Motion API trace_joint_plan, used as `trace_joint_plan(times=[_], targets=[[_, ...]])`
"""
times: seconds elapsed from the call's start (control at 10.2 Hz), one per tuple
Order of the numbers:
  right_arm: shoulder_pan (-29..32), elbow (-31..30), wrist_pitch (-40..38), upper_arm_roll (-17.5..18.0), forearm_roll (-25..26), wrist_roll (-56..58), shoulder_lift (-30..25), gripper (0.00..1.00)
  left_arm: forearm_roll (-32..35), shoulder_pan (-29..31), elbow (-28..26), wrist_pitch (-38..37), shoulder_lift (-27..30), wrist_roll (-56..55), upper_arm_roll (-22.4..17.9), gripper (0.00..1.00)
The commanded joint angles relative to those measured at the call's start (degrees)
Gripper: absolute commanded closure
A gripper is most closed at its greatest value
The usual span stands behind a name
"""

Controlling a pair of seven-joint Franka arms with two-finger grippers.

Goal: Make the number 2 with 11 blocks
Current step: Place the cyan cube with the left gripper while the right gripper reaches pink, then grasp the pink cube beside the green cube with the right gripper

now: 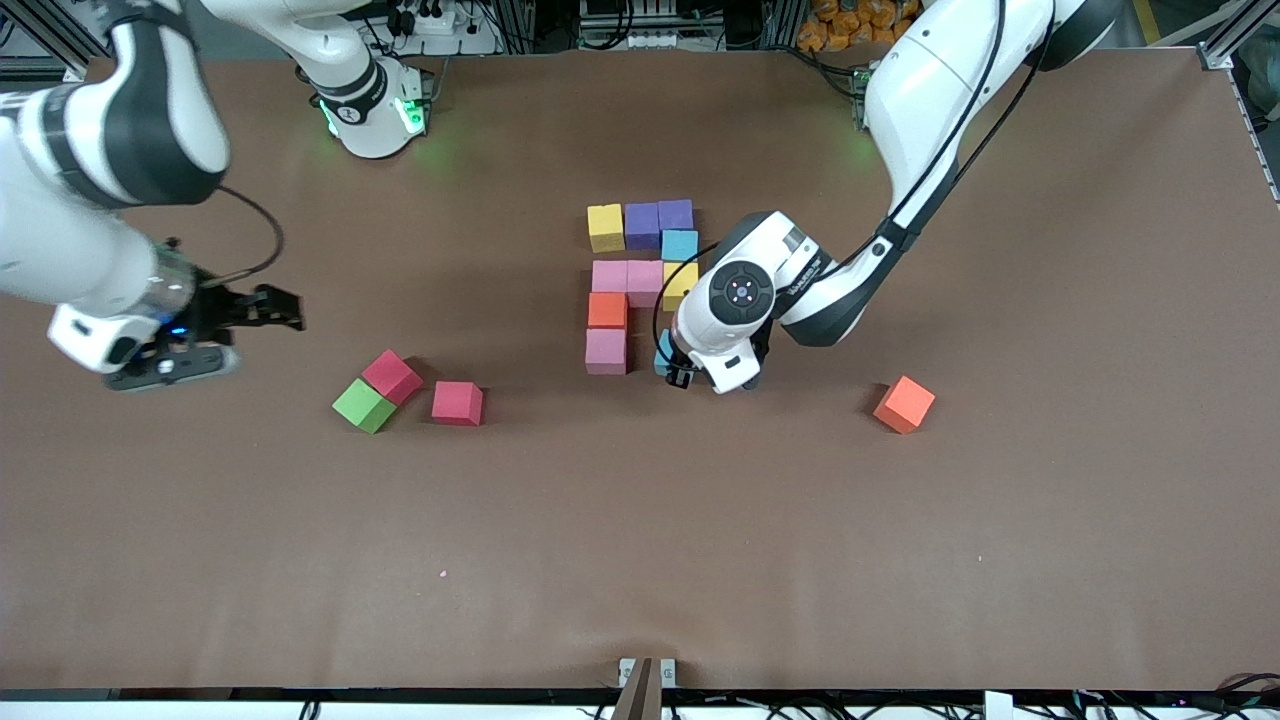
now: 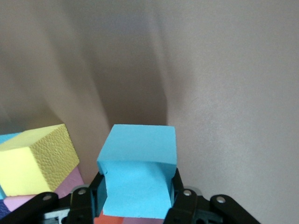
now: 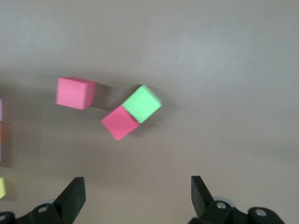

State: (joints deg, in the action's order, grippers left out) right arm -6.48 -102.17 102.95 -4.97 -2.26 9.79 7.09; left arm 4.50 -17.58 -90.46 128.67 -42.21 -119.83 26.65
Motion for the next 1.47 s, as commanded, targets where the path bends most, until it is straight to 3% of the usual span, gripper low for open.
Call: trace_joint_plan(times=[0.0, 0.2, 0.29, 0.98, 1.38], targets=[[2.61, -5.99, 8.0, 2.07, 2.08, 3.02, -0.5, 0.0, -1.78, -0.61, 1.77, 2.71, -1.64, -5.22, -0.37, 0.45], [2.53, -16.08, 25.02, 2.25, 2.08, 4.26, 1.16, 0.0, -1.95, -2.27, 1.69, 4.65, -2.43, -9.53, -0.37, 0.45], [1.48, -17.87, 29.98, 2.42, 1.82, 3.83, 3.26, 0.0, -1.87, -2.89, 1.6, 5.53, -2.87, -11.29, -0.46, 0.45], [-13.62, -17.62, 43.98, 4.53, -1.79, -21.62, 14.52, 0.0, -1.87, -3.42, 1.07, 9.14, -3.75, -15.42, -0.55, 0.45], [-14.53, -17.54, 46.02, 4.27, -1.61, -23.77, 17.17, 0.0, -1.51, -4.12, 0.9, 9.32, -4.02, -17.02, -0.55, 0.45]])
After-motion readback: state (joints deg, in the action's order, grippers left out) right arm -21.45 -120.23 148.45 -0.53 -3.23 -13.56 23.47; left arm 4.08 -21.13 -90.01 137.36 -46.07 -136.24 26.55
